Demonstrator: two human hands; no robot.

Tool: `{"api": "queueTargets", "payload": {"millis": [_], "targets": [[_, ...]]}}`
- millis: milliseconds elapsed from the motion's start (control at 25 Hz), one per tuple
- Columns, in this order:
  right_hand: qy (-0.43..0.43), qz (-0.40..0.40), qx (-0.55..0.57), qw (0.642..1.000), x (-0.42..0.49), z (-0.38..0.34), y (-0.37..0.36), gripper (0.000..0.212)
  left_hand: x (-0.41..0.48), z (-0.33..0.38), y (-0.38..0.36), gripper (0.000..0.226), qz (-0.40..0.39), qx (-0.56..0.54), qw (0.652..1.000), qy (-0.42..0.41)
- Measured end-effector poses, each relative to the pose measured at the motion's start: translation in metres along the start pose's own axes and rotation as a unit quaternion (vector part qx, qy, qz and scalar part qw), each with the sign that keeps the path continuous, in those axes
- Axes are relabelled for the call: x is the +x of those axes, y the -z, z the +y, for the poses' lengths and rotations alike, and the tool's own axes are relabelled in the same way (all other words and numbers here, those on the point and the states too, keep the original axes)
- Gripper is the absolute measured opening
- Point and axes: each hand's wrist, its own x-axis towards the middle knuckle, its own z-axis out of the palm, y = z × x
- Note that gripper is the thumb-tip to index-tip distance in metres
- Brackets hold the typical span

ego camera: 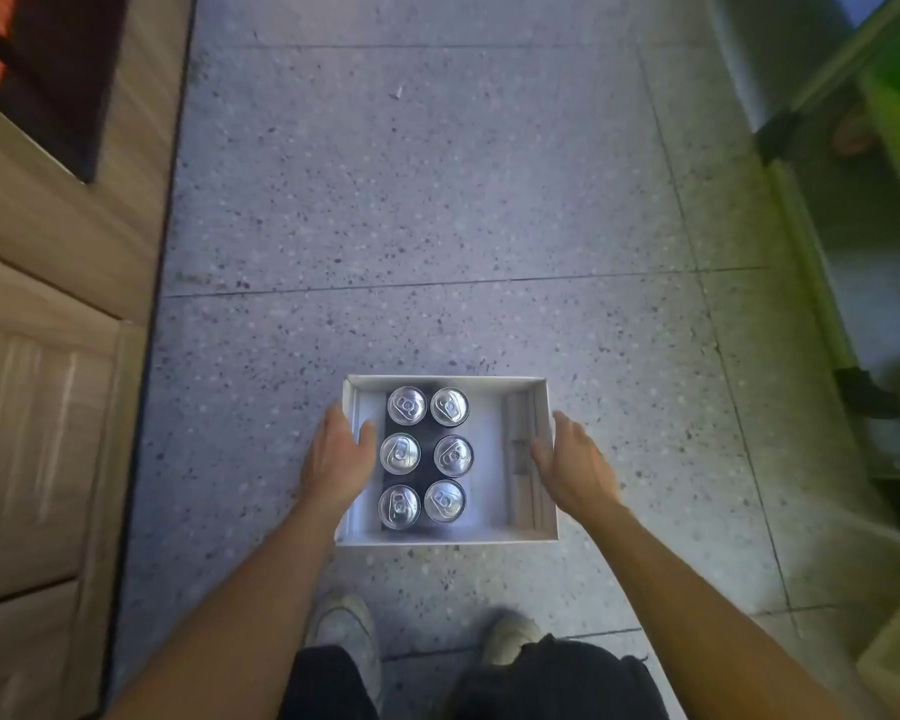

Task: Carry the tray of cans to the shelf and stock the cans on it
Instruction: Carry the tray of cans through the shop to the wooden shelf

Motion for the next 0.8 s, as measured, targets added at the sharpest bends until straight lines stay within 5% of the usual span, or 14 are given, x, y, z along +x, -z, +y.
{"api": "queueTargets", "payload": {"millis": [240,480,800], "targets": [[0.001,0.075,0.319,0.945,0.008,0.010,-0.050,0.040,0.011,-0.040,-0.041,0.021,0.065,-0.176,0.980,-0.061],[-0.003,0.079,0.335,0.939,0.015,0.018,-0.058,0.044,0.028,-0.056,-0.047,0.041,0.039,-0.239,0.969,-0.056],[0.029,0.091,0.322,0.942,0.016,0.017,-0.054,0.032,0.021,-0.057,-0.051,0.033,0.032,-0.254,0.963,-0.088]]}}
